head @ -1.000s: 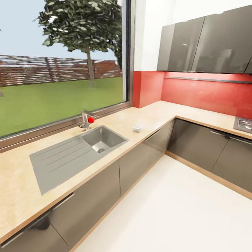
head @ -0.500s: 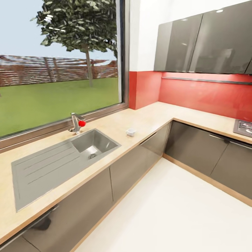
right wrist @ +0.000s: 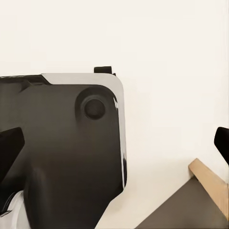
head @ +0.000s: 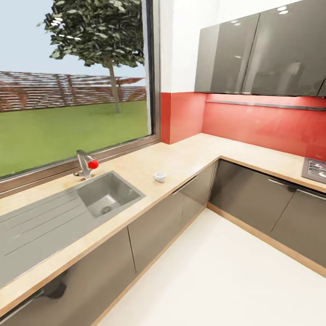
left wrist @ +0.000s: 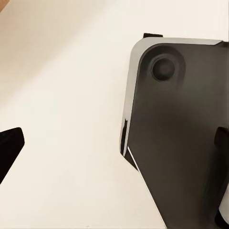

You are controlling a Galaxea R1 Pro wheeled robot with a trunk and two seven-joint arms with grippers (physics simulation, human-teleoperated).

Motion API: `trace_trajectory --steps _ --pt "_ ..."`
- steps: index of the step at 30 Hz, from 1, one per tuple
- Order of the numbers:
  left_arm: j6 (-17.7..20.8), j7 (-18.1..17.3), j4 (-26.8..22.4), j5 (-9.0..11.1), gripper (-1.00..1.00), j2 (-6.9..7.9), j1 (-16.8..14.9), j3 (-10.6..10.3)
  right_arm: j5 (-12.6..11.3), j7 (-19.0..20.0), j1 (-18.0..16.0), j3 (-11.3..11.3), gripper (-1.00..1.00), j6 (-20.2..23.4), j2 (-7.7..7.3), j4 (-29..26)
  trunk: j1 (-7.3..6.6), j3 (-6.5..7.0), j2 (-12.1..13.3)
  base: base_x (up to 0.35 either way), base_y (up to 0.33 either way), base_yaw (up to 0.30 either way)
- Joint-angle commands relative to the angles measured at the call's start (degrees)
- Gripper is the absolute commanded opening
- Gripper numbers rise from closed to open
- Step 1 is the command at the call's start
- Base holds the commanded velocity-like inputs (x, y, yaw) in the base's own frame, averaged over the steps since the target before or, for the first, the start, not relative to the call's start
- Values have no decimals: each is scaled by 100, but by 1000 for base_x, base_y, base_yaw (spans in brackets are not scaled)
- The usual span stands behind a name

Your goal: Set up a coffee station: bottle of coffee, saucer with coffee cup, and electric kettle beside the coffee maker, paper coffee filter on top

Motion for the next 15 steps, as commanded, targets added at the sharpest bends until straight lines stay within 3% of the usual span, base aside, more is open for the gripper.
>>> trace_trajectory --steps 1,15 --pt "-25 4 6 -60 100 -2 -5 44 -60 24 -5 42 100 -22 -2 7 5 -11 -11 229 -213 0" --pt "-25 4 6 -60 100 -2 -5 44 -60 29 -5 50 100 -22 -2 11 5 -11 -11 229 -213 0"
